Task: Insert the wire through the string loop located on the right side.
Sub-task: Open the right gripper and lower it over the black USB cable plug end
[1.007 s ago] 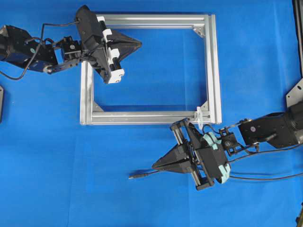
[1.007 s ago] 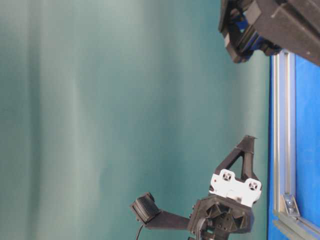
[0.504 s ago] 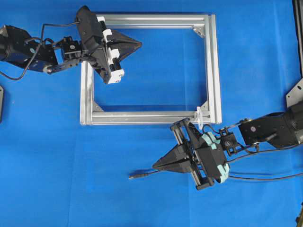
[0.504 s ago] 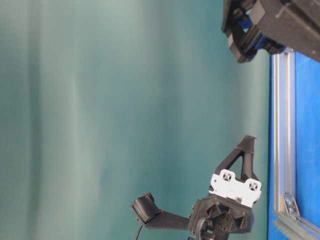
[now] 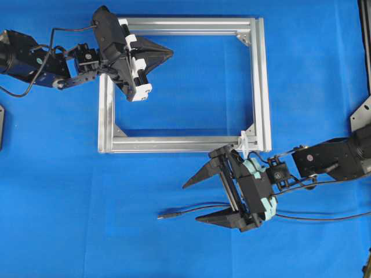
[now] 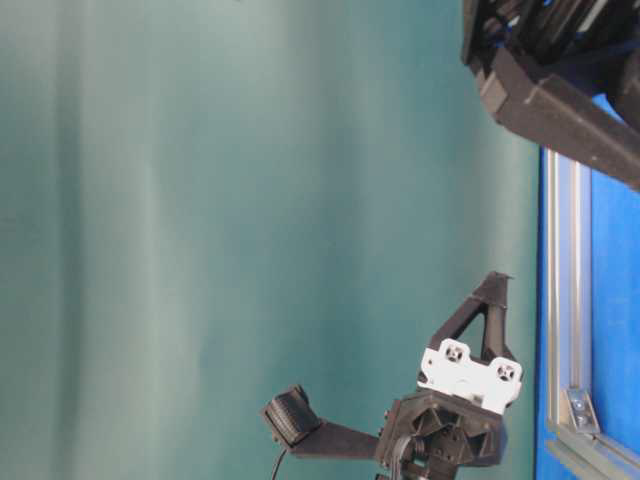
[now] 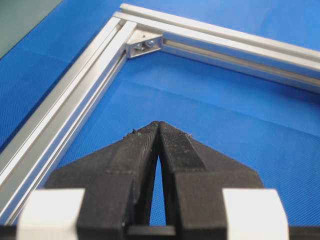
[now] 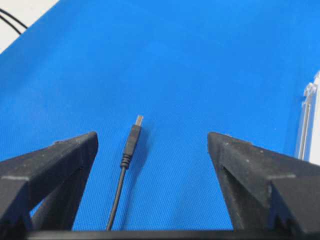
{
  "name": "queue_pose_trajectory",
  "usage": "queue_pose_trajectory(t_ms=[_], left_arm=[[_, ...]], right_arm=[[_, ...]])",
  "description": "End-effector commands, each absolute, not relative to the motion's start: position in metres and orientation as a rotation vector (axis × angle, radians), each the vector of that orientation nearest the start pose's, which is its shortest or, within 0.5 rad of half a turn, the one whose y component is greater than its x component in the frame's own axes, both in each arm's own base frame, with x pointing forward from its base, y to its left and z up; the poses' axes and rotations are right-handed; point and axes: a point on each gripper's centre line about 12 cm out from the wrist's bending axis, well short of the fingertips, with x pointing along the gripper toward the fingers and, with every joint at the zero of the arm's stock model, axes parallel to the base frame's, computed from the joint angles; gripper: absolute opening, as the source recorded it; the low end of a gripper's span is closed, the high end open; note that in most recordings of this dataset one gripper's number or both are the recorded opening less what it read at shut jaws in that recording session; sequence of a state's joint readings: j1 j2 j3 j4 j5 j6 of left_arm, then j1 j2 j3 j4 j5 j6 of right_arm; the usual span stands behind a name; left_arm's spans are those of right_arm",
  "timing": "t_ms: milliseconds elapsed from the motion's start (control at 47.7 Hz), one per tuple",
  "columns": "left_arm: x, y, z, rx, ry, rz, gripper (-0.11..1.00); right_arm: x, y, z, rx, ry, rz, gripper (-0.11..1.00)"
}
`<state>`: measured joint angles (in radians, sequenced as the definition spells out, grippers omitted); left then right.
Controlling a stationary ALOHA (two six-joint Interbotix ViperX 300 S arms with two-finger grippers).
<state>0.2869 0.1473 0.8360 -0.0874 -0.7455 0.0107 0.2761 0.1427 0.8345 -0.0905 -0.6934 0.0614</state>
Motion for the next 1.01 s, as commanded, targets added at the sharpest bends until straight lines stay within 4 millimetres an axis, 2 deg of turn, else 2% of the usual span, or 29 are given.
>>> queue_pose_trajectory(t_ms=[0,629,881,986], left_arm=[[0.367,0.117,0.152,-0.072,0.188,0.351,0.00],[0.363,0.117,0.148,-0.074,0.200,0.356,0.00],[0.362,0.117,0.148,-0.074,0.201,0.358,0.00],[0.362,0.117,0.148,-0.072,0.198,0.356,0.00]], right_arm=[[0.371,0.112,0.145,-0.029,0.248,0.329,0.89],[0.383,0.124,0.088,0.034,0.358,0.273,0.89],[0.385,0.124,0.081,0.039,0.374,0.261,0.86],[0.385,0.124,0.081,0.037,0.378,0.262,0.79]])
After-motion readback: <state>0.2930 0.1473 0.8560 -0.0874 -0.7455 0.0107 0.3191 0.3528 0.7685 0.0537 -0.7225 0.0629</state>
